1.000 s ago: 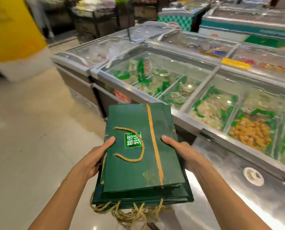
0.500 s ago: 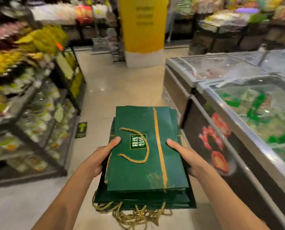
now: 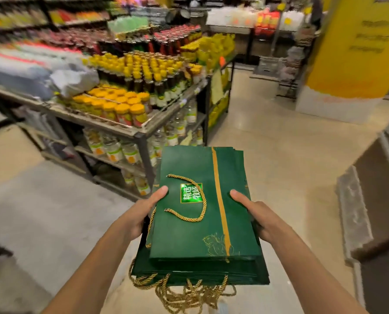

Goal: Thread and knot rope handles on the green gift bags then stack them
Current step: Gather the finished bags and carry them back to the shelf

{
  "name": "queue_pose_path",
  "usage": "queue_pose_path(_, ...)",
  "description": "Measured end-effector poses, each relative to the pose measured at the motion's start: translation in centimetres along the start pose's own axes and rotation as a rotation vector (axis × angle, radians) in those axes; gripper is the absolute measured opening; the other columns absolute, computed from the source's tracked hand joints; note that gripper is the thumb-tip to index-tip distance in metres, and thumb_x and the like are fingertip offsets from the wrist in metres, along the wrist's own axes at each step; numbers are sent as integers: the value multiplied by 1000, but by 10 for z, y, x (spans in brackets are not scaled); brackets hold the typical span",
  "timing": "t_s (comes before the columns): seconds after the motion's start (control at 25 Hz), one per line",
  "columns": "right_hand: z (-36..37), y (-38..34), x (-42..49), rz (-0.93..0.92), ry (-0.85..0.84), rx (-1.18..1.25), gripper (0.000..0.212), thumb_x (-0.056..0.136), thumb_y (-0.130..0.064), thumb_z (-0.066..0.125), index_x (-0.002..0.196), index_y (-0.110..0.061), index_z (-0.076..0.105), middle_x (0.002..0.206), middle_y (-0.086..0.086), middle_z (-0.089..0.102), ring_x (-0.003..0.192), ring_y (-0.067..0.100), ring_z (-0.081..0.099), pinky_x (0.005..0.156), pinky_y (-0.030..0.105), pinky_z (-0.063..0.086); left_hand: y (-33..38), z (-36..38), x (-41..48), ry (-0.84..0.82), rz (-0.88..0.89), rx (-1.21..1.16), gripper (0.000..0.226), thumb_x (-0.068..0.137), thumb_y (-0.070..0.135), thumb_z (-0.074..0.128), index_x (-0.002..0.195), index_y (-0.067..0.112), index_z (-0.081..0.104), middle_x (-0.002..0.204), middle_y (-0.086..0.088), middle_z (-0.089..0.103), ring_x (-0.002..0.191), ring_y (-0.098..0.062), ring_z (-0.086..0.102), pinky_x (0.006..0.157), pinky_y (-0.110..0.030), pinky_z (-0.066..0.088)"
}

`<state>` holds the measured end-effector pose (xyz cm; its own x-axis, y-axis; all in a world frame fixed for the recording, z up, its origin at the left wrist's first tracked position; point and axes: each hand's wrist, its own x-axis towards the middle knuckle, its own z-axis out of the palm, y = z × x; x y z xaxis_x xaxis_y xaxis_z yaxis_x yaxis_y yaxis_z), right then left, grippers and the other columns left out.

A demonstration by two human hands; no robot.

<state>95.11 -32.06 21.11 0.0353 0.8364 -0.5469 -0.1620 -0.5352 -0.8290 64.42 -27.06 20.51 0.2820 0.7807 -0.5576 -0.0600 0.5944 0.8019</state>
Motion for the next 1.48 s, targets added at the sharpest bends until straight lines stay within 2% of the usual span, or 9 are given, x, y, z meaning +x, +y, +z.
queue_pose_path(0.08,14,-19,41,15,-92,-63,74,63,-54,86,115,-4,70,103,12,78,97,27,76,86,39,59,5,-16,8,107,2,-34,78,69,63,80,124,9,69,119,-13,72,110,-30,70,100,-44,51)
queue_pose_path(0.2,42,-48,98,34,-247,-154,73,65,-54,86,115,-3,71,105,12,78,98,27,76,88,40,59,11,-39,14,238,39,-128,77,68,62,79,123,9,69,119,-13,72,110,-30,70,102,-45,50)
queue_pose_path(0.36,104,-76,155,48,-412,-270,66,70,-52,85,116,-6,71,105,10,78,98,26,76,93,43,58,12,-74,6,432,81,-252,90,49,63,89,119,8,71,116,-14,73,106,-30,71,96,-42,53)
queue_pose_path(0.52,188,-85,200,99,-540,-366,68,68,-50,88,117,-6,71,106,11,78,98,27,76,95,46,58,9,-128,-5,600,101,-366,72,69,59,77,120,9,70,115,-14,74,107,-31,71,103,-45,50)
queue_pose_path(0.68,291,-86,234,132,-619,-468,81,58,-55,90,116,-3,69,103,12,78,94,28,77,89,46,60,16,-207,-12,724,92,-439,67,73,59,74,118,10,70,110,-12,76,104,-30,72,102,-45,52)
queue_pose_path(1.08,528,-107,298,154,-702,-597,67,71,-56,84,112,-4,73,100,12,79,92,28,77,84,41,60,67,-410,-23,828,152,-561,74,64,57,81,119,8,70,110,-15,75,104,-33,72,100,-48,53)
queue_pose_path(1.28,622,-129,356,139,-723,-628,62,74,-55,83,108,-3,74,97,11,79,89,27,77,81,39,61,103,-500,8,841,176,-586,73,66,56,80,119,8,70,112,-15,74,105,-33,71,102,-48,51)
queue_pose_path(1.4,681,-146,408,140,-752,-621,68,68,-56,85,111,-4,74,99,11,79,92,28,77,89,43,60,137,-554,40,881,168,-601,70,68,54,78,118,5,70,111,-16,74,104,-34,71,100,-48,53)
queue_pose_path(1.48,723,-163,444,146,-768,-640,66,70,-55,85,110,-4,74,98,10,79,90,26,77,84,40,61,163,-591,62,919,164,-618,68,71,54,77,117,5,71,110,-16,75,103,-33,72,97,-46,54)
